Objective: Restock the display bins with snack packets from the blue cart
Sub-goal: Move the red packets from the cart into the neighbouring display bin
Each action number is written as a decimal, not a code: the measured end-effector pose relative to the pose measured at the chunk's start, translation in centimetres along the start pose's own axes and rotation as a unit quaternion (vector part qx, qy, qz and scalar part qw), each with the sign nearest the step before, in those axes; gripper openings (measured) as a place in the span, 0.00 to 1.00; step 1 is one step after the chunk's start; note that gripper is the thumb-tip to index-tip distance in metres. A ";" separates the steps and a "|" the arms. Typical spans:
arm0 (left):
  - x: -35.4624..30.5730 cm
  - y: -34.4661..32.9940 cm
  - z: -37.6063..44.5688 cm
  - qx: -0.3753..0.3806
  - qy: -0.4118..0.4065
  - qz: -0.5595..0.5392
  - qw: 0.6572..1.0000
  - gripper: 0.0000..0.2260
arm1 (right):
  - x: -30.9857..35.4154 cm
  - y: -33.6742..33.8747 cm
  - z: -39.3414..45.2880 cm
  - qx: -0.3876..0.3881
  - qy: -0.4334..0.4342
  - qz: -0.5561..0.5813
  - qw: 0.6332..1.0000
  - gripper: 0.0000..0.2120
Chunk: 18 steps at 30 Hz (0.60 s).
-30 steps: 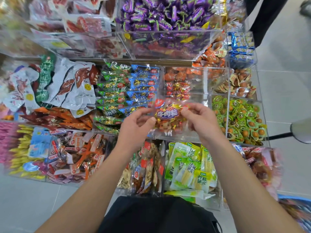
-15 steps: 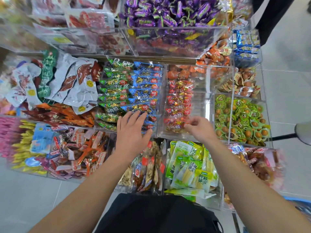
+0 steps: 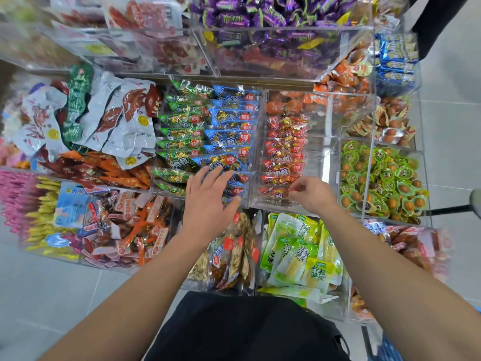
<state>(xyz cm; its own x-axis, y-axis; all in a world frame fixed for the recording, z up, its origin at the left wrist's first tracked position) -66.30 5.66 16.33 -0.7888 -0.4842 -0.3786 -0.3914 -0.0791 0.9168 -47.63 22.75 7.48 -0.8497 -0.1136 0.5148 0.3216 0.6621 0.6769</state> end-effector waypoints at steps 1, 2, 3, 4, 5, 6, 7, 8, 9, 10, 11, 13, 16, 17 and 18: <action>0.0 0.0 0.0 0.001 -0.001 0.000 1.000 0.26 | 0.0 0.0 0.0 0.006 -0.001 -0.003 1.000 0.06; 0.0 0.0 0.0 0.001 -0.002 0.001 1.000 0.26 | 0.0 0.0 -0.1 0.011 -0.001 -0.005 1.000 0.05; 0.0 0.0 0.0 0.002 -0.002 0.005 1.000 0.26 | 0.0 0.0 -0.2 0.016 0.001 -0.005 1.000 0.05; 0.0 0.0 0.0 0.003 -0.002 0.009 1.000 0.26 | 0.1 0.0 -0.3 0.020 0.005 -0.004 1.000 0.05; 0.0 0.0 0.0 0.003 -0.001 0.012 1.000 0.26 | 0.2 0.1 -0.5 0.024 0.007 -0.003 1.000 0.06; 0.0 0.0 0.0 0.005 -0.001 0.012 1.000 0.26 | 0.3 0.1 -0.6 0.028 0.009 -0.002 1.000 0.07; -0.1 0.0 0.0 0.009 0.001 0.010 1.000 0.26 | 0.4 0.1 -0.9 0.030 0.010 -0.002 0.999 0.09; -0.1 0.1 0.1 0.014 0.005 0.006 1.000 0.26 | 0.4 0.2 -1.2 0.031 0.010 -0.002 0.999 0.12; -0.1 0.2 0.1 0.021 0.009 0.001 1.000 0.26 | 0.5 0.4 -1.5 0.028 0.011 -0.003 1.000 0.15; -0.1 0.4 0.2 0.027 0.012 -0.005 1.000 0.26 | 0.6 0.6 -1.8 0.021 0.013 -0.002 1.000 0.16; -0.2 0.6 0.2 0.031 0.015 -0.014 0.999 0.26 | 0.6 0.8 -2.2 0.014 0.014 0.001 1.000 0.18; -0.6 1.3 -0.1 0.028 0.020 -0.039 0.999 0.25 | 0.7 1.2 -3.3 0.000 0.013 0.009 1.000 0.20; -1.6 2.8 -1.3 -0.005 0.004 -0.067 0.998 0.23 | 1.1 2.0 -5.4 -0.031 0.023 0.027 0.999 0.22; -2.0 3.1 -2.0 -0.015 -0.007 -0.075 0.997 0.22 | 1.3 2.3 -6.4 -0.048 0.027 0.038 0.998 0.22; -2.3 3.3 -2.6 -0.018 -0.013 -0.088 0.996 0.22 | 1.4 2.4 -7.4 -0.067 0.030 0.050 0.996 0.21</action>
<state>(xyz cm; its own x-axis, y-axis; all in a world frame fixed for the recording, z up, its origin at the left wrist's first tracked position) -64.56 4.25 20.61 -0.7214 -0.4370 -0.5373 -0.5085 -0.1924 0.8393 -44.97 18.72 13.77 -0.7847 -0.0989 0.6120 0.4606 0.5677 0.6823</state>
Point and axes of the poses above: each hand's wrist, its own z-axis towards the middle knuckle, its own y-axis out of the back of the hand, x = y × z, the point moved 6 cm from there along z, towards the middle knuckle
